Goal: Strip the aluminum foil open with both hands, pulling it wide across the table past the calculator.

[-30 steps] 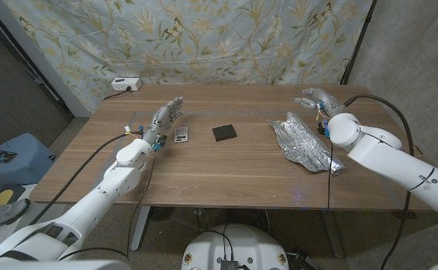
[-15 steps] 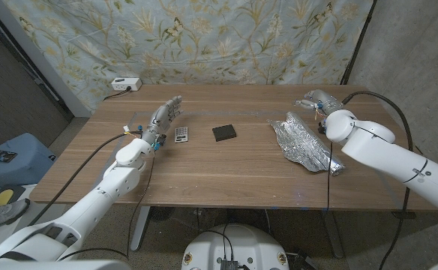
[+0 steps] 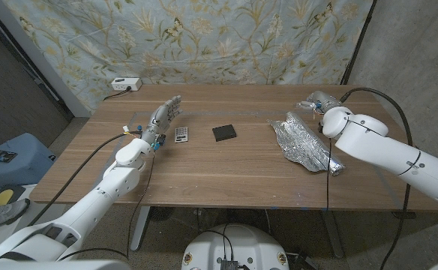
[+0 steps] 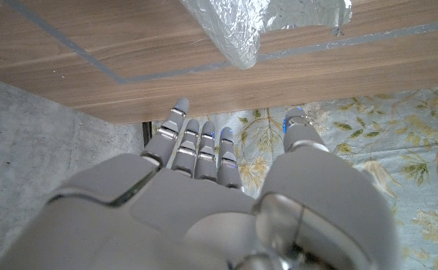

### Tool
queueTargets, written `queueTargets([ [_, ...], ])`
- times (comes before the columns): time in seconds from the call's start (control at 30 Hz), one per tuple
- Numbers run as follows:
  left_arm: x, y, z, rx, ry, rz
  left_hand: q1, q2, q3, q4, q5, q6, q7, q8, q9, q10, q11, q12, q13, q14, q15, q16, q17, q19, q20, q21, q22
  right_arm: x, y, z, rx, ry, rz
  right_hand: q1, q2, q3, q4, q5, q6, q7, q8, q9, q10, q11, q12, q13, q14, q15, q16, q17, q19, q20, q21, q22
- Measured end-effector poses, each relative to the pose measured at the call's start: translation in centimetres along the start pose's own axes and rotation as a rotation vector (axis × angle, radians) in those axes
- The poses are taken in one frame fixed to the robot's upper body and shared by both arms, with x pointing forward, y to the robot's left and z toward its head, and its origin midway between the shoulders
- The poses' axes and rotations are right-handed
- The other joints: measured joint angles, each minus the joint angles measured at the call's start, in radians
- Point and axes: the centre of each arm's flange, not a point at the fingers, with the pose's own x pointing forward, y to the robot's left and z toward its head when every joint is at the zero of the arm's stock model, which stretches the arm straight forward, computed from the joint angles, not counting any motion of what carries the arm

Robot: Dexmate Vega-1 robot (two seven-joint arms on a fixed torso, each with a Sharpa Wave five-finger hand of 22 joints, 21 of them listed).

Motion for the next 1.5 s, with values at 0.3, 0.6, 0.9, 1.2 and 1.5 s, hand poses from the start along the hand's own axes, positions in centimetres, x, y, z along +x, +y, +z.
queueTargets([
  [0.3, 0.0, 0.0, -0.2, -0.001, 0.003, 0.003, 0.0, 0.0, 0.001, -0.001, 0.0, 0.002, 0.002, 0.0, 0.0, 0.0, 0.0, 0.0, 0.0, 0.0, 0.0, 0.0, 0.0, 0.0, 0.0, -0.008, 0.0, -0.4, 0.5, 0.2, -0.011, 0.037, 0.038, 0.0, 0.0, -0.004, 0.004, 0.0, 0.0, 0.0, 0.0, 0.005, -0.004, 0.004, 0.0, 0.0, 0.006, 0.005, 0.0, 0.001, 0.0, 0.0, 0.0, 0.0],
  [0.6, -0.1, 0.0, -0.3, -0.005, 0.005, 0.004, 0.0, 0.0, 0.005, -0.005, 0.0, 0.007, -0.004, 0.0, 0.0, 0.0, 0.0, 0.0, 0.0, 0.005, 0.005, 0.0, 0.0, 0.0, 0.0, -0.008, 0.0, -0.4, 1.0, 0.1, -0.03, 0.079, 0.076, 0.0, 0.0, -0.013, 0.002, 0.0, -0.004, 0.003, 0.0, 0.005, -0.017, 0.016, 0.0, -0.004, 0.002, 0.014, 0.0, 0.005, 0.0, 0.008, 0.0, 0.0],
  [0.9, -0.2, 0.0, -0.3, -0.007, 0.004, 0.009, 0.0, 0.0, 0.01, -0.01, 0.0, 0.007, -0.004, 0.0, 0.0, 0.0, 0.0, 0.0, 0.0, 0.005, 0.005, 0.0, 0.0, 0.009, 0.002, -0.008, 0.0, -0.1, 1.3, -0.7, -0.051, 0.118, 0.102, 0.009, -0.009, -0.017, 0.0, 0.005, -0.013, 0.005, 0.0, 0.005, -0.028, 0.027, 0.0, -0.005, -0.006, 0.027, 0.0, 0.005, -0.003, 0.022, 0.0, 0.0],
  [1.2, -0.2, 0.0, -0.3, -0.007, 0.0, 0.012, 0.0, 0.0, 0.012, -0.012, 0.0, 0.007, -0.004, 0.0, 0.0, 0.003, 0.004, 0.0, 0.0, 0.005, 0.005, 0.0, 0.0, 0.009, 0.002, -0.008, 0.0, 0.3, 1.6, -1.5, -0.065, 0.156, 0.13, 0.018, -0.019, -0.025, 0.0, 0.005, -0.024, 0.005, 0.0, 0.005, -0.035, 0.034, 0.0, -0.005, -0.012, 0.033, 0.0, 0.005, -0.009, 0.027, 0.0, 0.0],
  [1.5, -0.2, 0.0, -0.2, -0.007, -0.002, 0.012, 0.0, 0.0, 0.014, -0.014, 0.0, 0.007, -0.004, 0.0, 0.0, 0.003, 0.004, 0.0, 0.0, 0.005, 0.005, -0.004, 0.0, 0.009, 0.002, -0.015, 0.0, 1.2, 2.4, -2.3, -0.078, 0.191, 0.16, 0.017, -0.036, -0.037, 0.002, 0.012, -0.044, 0.003, -0.005, 0.01, -0.045, 0.034, -0.008, -0.005, -0.016, 0.037, -0.006, 0.005, -0.014, 0.032, 0.0, 0.0],
])
